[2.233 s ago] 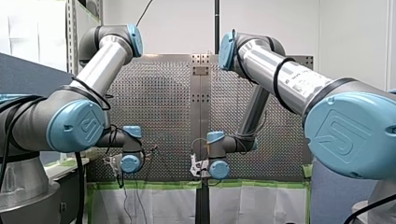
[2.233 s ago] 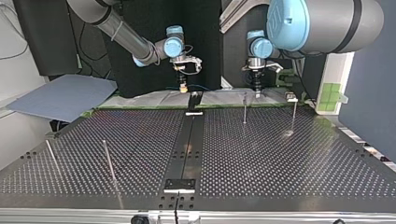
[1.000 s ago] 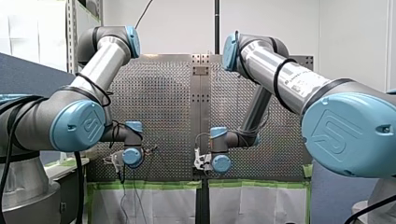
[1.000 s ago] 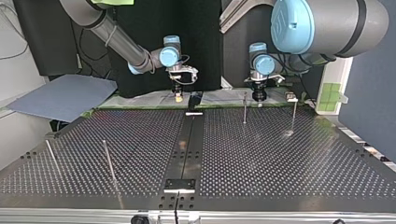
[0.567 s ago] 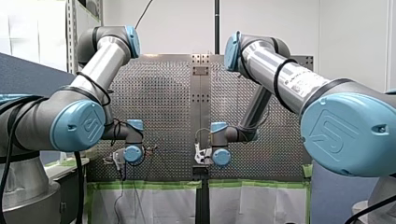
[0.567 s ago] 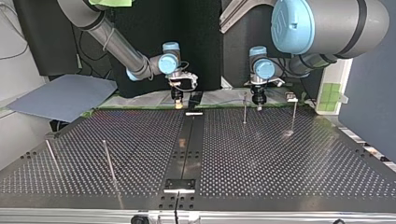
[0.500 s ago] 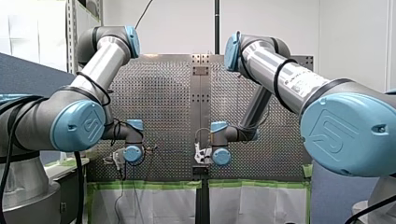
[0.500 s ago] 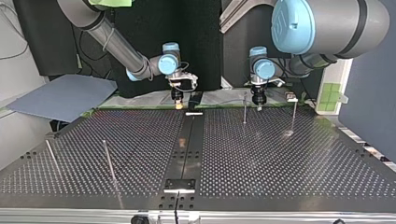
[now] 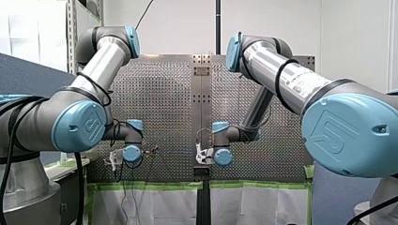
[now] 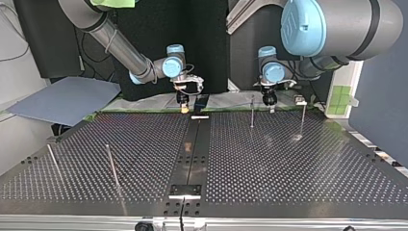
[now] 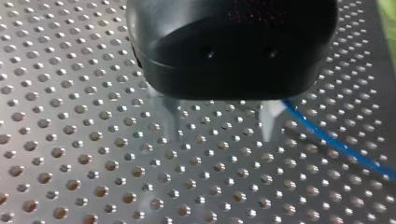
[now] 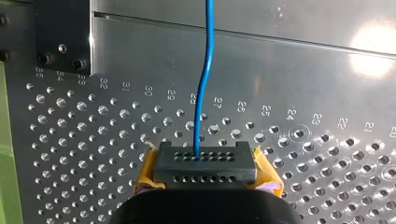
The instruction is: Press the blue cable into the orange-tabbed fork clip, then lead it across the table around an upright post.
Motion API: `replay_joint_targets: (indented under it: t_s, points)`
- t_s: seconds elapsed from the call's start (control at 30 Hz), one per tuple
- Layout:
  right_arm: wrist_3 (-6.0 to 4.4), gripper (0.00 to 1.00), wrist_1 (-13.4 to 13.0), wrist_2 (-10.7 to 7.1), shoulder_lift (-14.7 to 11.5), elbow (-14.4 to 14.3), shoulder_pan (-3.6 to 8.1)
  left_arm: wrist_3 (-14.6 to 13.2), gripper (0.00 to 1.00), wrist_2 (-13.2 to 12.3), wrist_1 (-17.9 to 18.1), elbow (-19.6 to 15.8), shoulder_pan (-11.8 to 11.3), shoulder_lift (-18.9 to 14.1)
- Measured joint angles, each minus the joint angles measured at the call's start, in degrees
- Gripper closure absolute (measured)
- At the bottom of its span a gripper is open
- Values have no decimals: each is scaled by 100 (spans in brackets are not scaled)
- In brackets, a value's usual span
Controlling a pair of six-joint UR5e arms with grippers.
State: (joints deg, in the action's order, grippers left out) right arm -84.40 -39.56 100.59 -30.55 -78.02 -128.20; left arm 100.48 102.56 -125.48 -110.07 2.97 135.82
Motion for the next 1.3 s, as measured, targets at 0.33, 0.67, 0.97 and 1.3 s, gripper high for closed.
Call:
replay_joint_targets:
  t_s: [0.33,0.67,0.97,1.3]
  points:
    - [-17,100,26,-4,1,0,1,28,0,-344,-304,-201,-15,-5]
    - [-37,100,26,-37,0,1,1,78,0,-812,-238,-615,-20,-17]
    - [-46,100,26,-75,1,-1,1,103,0,-1221,-53,-903,-29,-228]
    - [-62,100,33,-97,1,0,1,107,0,-1301,-209,-1211,56,-740]
